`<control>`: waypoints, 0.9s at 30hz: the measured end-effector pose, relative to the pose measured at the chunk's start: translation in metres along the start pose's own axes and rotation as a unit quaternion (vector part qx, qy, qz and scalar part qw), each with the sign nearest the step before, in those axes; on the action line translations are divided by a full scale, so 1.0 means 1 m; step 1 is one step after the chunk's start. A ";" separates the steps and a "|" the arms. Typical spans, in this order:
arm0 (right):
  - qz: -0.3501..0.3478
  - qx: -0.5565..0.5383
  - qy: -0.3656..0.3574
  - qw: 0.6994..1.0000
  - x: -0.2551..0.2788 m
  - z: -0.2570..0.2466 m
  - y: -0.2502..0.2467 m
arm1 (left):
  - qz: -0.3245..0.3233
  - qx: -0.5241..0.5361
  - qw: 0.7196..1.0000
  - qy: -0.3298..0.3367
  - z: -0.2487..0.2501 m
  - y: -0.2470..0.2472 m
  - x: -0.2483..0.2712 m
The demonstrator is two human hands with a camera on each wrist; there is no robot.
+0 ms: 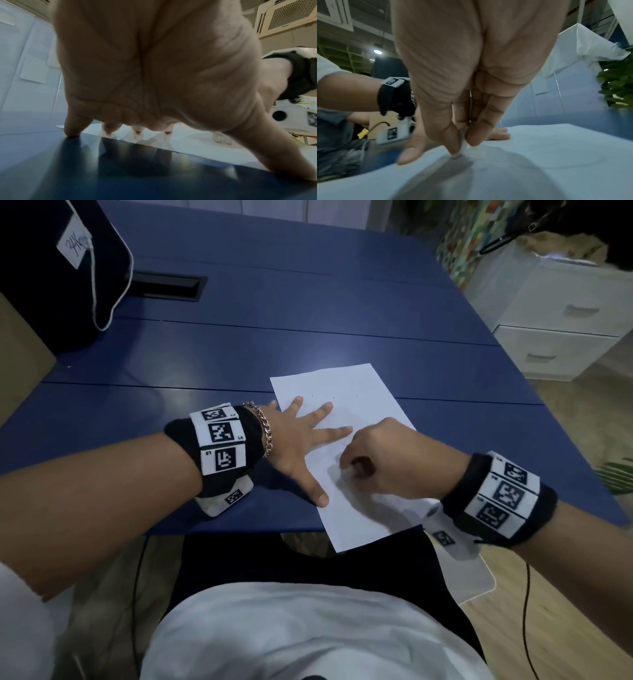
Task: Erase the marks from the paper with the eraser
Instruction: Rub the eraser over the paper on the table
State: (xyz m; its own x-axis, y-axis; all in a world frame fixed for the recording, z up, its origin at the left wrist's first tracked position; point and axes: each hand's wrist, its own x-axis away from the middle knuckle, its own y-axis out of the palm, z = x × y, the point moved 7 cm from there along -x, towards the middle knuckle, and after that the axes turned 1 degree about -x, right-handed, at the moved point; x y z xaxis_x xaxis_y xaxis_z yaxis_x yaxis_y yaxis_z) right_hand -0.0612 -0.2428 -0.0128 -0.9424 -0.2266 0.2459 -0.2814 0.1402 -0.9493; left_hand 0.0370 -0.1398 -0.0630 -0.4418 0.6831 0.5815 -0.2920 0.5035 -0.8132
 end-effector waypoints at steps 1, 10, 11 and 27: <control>0.003 -0.006 0.006 1.000 -0.002 0.005 -0.003 | -0.001 -0.001 1.000 0.000 0.000 0.000 0.000; 0.006 -0.014 -0.004 1.000 0.003 0.004 0.000 | -0.008 -0.006 1.000 -0.001 0.000 0.001 -0.001; 0.005 -0.022 0.000 1.000 0.002 0.007 -0.003 | -0.009 -0.008 1.000 0.000 0.000 0.001 -0.002; 0.064 -0.009 0.060 0.996 -0.007 0.016 -0.008 | -0.020 -0.003 1.000 0.006 0.001 0.000 0.000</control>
State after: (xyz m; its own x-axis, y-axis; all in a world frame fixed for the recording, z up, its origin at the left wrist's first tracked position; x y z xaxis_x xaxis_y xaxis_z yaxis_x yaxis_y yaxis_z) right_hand -0.0496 -0.2580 -0.0103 -0.9853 -0.0895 0.1459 -0.1599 0.1782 -0.9709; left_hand 0.0358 -0.1402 -0.0633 -0.4204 0.6688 0.6131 -0.3029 0.5335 -0.7897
